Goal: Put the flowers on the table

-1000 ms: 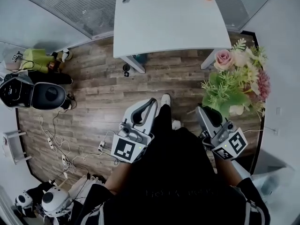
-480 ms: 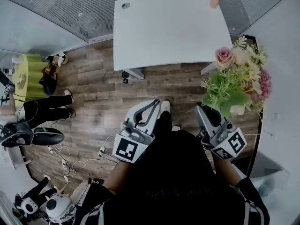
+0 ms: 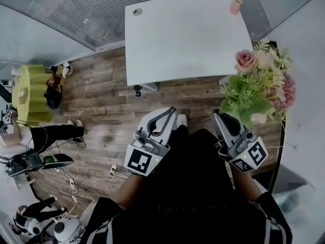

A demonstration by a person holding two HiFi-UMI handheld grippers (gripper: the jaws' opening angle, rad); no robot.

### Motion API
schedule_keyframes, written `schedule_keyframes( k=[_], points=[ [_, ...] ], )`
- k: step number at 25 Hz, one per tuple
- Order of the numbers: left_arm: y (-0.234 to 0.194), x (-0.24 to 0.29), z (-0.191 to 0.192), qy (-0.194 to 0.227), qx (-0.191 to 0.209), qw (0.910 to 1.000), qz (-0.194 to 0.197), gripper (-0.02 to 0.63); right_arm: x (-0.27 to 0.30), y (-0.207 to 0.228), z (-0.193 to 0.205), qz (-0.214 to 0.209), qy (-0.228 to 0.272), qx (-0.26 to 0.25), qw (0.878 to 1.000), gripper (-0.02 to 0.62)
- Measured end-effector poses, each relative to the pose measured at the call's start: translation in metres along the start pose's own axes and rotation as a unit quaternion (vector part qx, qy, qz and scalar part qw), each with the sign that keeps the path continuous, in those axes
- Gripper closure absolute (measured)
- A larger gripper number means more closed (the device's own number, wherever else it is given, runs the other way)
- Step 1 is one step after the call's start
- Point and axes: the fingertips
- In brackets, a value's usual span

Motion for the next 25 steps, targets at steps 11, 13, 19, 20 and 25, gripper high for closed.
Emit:
schedule_keyframes(
  k=[11, 13, 19, 20, 25],
  points=[
    [0.001, 0.002, 0.000, 0.007, 0.000, 1.0000, 0.001, 0.584, -0.011, 0.005, 0.003, 0.004, -0.003, -0.003, 1.000, 0.555],
    [-0.016, -0.001, -0.001, 0.008, 0.001, 1.0000, -0.005, 0.584, 0.005, 0.004, 0.004, 0.000, -0.005, -0.006, 1.000, 0.555],
    [-0.060, 0.007, -0.012, 0.013, 0.007, 0.9997, -0.020, 0.584, 0.045, 0.013, -0.008, -0.009, -0.005, -0.010, 1.000, 0.555],
    [-0.068, 0.016, -0.013, 0.012, 0.007, 0.9997, -0.022, 0.584, 0.054, 0.022, -0.012, -0.009, -0.007, -0.009, 1.000, 0.555],
    [-0.088, 0.038, -0.014, 0.008, -0.002, 0.9997, -0.022, 0.584, 0.072, 0.043, -0.019, -0.002, -0.014, -0.003, 1.000, 0.555]
  ],
)
Point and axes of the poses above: the fingertips, and each gripper's own axes: x forward along the fingers, y to its right, z out of its underside, and after that the axes turned 15 degrees about z, right-handed
